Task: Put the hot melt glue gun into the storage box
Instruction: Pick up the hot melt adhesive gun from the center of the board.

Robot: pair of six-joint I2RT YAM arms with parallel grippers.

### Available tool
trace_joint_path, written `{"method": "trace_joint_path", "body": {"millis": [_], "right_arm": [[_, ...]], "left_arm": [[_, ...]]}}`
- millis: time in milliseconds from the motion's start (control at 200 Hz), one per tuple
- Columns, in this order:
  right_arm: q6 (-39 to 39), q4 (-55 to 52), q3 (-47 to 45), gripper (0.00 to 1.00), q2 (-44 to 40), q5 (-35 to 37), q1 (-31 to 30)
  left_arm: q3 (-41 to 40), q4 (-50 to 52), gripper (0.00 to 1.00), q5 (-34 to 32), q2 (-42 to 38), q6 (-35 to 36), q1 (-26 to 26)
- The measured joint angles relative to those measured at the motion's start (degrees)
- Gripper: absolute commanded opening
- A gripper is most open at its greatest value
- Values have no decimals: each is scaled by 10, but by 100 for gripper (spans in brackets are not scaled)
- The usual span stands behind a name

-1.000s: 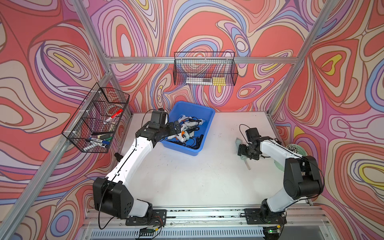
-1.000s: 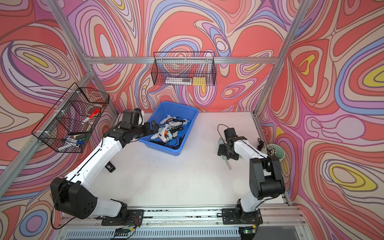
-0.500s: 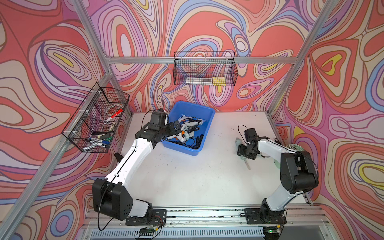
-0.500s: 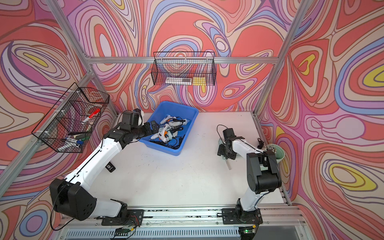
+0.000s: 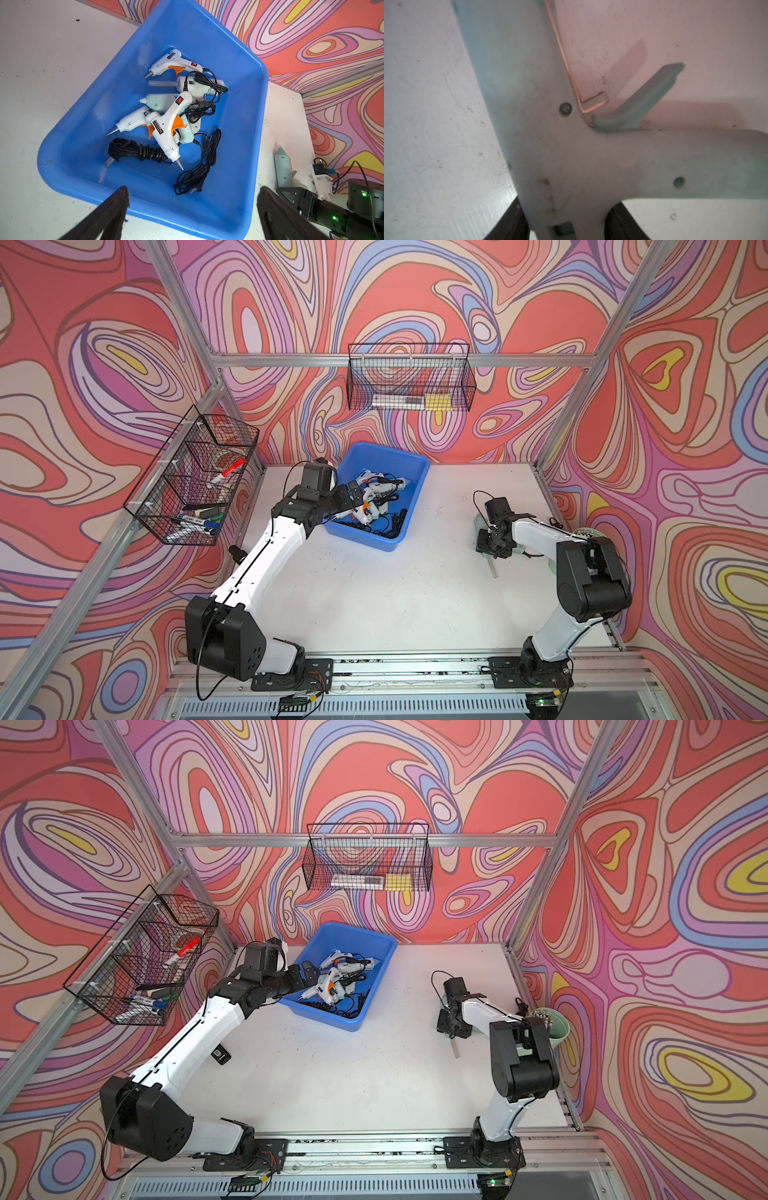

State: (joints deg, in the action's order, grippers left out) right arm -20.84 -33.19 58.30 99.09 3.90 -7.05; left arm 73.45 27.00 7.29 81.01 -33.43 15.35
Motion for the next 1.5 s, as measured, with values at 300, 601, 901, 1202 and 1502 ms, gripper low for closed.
{"method": "trace_joint_path", "body": {"millis": [300, 601, 901, 1202, 1502], "right_arm": [[34, 2, 7, 0, 0, 32, -85], [77, 45, 20, 0, -38, 17, -170], [97, 138, 2, 0, -171, -16, -172], [101, 217, -56, 0, -240, -72, -172], [94, 273, -89, 0, -285, -114, -172]], "left_arm": [[-7, -2, 99, -15, 1, -7, 0], [-8, -5, 99, -10, 1, -11, 0], [-8, -28, 99, 47, 5, -22, 31], [-8, -154, 99, 141, 68, -49, 148], [-3, -289, 96, 163, 116, -80, 225]]}}
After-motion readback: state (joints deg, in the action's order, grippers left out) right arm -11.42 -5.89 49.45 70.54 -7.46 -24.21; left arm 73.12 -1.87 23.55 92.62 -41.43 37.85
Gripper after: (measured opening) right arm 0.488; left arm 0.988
